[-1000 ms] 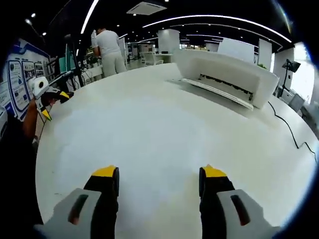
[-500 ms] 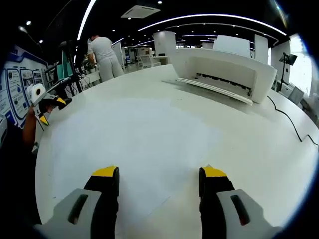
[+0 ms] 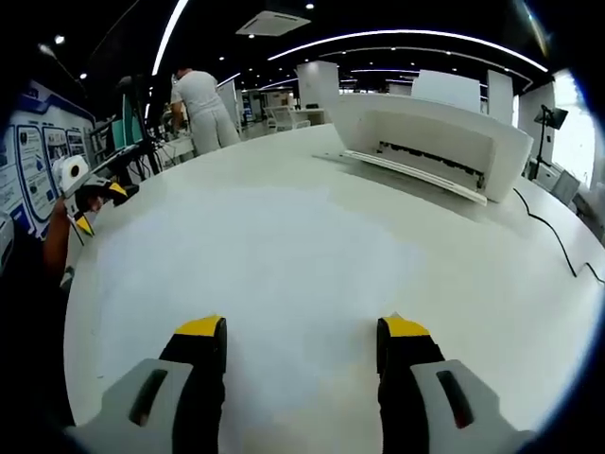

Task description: Organize the stack of printing papers by aligning and flattening the scattered papers on the table

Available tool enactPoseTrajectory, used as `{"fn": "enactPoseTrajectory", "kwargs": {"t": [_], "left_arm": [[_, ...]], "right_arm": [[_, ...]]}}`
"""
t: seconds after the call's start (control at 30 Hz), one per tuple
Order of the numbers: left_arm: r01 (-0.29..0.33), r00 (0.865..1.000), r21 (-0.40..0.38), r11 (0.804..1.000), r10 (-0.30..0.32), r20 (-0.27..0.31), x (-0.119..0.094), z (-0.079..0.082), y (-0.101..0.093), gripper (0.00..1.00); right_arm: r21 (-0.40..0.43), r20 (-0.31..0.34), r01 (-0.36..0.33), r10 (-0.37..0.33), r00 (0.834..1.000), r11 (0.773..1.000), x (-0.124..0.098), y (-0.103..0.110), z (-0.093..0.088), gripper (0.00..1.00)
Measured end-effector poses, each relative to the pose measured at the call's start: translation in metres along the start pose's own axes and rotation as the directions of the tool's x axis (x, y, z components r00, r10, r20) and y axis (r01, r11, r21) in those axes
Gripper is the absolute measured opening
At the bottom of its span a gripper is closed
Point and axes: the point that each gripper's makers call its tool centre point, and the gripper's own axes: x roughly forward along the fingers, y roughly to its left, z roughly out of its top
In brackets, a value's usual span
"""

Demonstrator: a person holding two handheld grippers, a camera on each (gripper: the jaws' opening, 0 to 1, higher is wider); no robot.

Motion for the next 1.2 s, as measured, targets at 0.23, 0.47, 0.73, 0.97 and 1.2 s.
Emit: {"fn": "enactPoseTrajectory", "kwargs": {"t": [0.23,0.47,0.73,0.97,1.2], "left_arm": [[-0.005,1.000,-0.004,1.000,0.005,-0.001,-0.003,-0.002,0.001,0.65],[-0.012,1.000,-0.006,1.000,0.012,0.001,-0.007,-0.002,0.003,0.65],[-0.017,1.000,-0.007,1.000,0.017,0.000,-0.009,-0.004,0.005,0.65],[-0.009,1.000,-0.008,1.000,0.009,0.002,-0.006,-0.004,0.003,0.65],[-0.012,1.000,-0.009,1.000,0.012,0.001,-0.008,-0.004,0.004,0.65]], "right_arm": [[-0.020,-0.007,-0.022,0.022,1.000,1.000,0.006,0.007,0.003,0.61],[-0.044,-0.025,-0.062,0.061,0.998,0.997,0.014,0.018,0.007,0.61],[-0.035,-0.008,-0.017,0.017,1.000,0.999,0.005,0.008,0.010,0.62],[-0.019,-0.021,-0.012,0.012,1.000,1.000,0.009,0.007,0.004,0.63],[-0.037,-0.010,-0.034,0.033,0.999,0.999,0.012,0.016,0.009,0.62]]}}
